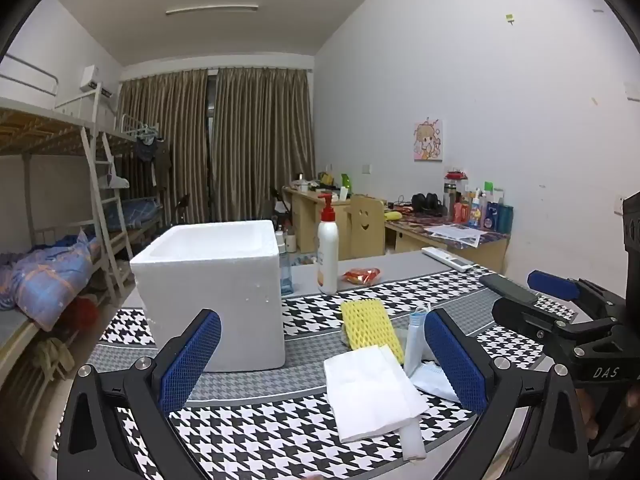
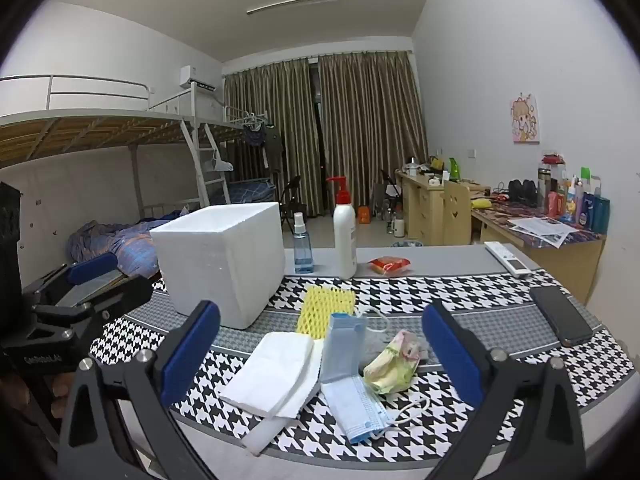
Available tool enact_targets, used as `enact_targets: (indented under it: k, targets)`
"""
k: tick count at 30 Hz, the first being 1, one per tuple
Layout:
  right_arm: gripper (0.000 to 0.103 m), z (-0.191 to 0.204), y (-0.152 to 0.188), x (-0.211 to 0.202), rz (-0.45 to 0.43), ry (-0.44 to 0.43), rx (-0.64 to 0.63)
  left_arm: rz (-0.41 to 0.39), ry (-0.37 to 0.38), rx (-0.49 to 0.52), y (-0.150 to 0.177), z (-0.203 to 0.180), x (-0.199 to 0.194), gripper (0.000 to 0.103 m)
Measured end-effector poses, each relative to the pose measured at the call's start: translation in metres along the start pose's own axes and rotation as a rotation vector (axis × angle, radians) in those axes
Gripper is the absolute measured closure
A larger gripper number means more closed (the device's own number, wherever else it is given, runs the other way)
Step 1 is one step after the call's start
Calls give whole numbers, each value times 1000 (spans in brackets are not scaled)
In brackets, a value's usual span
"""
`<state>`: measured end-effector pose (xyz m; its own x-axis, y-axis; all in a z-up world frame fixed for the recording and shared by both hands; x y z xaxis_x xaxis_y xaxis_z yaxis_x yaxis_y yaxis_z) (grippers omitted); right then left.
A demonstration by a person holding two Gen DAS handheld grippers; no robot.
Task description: Organize soft objects
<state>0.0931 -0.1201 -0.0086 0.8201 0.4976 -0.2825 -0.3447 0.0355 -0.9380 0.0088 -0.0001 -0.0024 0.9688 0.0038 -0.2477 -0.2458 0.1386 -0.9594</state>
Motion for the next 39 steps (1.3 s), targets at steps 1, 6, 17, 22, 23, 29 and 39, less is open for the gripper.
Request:
enact_targets:
  k: [1, 6, 17, 22, 23, 29, 39]
  targets:
    - [1, 0, 0, -1, -10, -2, 6, 14, 4, 5, -1, 0, 1, 1]
    - [1, -1, 0, 1, 5, 2, 4, 9, 15, -4, 1, 0, 0, 1]
    - [1, -1, 0, 4, 5, 6, 2, 20, 20, -28, 1, 9, 8, 1]
    - [1, 0, -1, 11, 4, 7, -2, 18, 25, -23, 0, 10, 8, 1]
    - [1, -1, -1, 13, 5, 7, -2, 15, 25, -26, 0, 11, 8, 1]
    - [1, -1, -3, 16, 5, 13, 0, 8, 19, -30, 0, 12, 7, 1]
    - [1, -1, -4, 13, 3, 16, 7, 19, 17, -24, -1, 11, 9, 1]
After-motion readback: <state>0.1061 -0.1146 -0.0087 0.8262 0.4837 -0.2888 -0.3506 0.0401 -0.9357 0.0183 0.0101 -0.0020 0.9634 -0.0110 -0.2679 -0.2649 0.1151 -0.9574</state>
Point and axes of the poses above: each gripper's, at about its wrist camera, not at the fingertips, and x roughly the way its jaws point, z to its left, y to its underside, the point moved 1 cm from there along x, roughly the way its jaws point, and after that the axes turned 8 degrees about x, right-handed, at the moved point
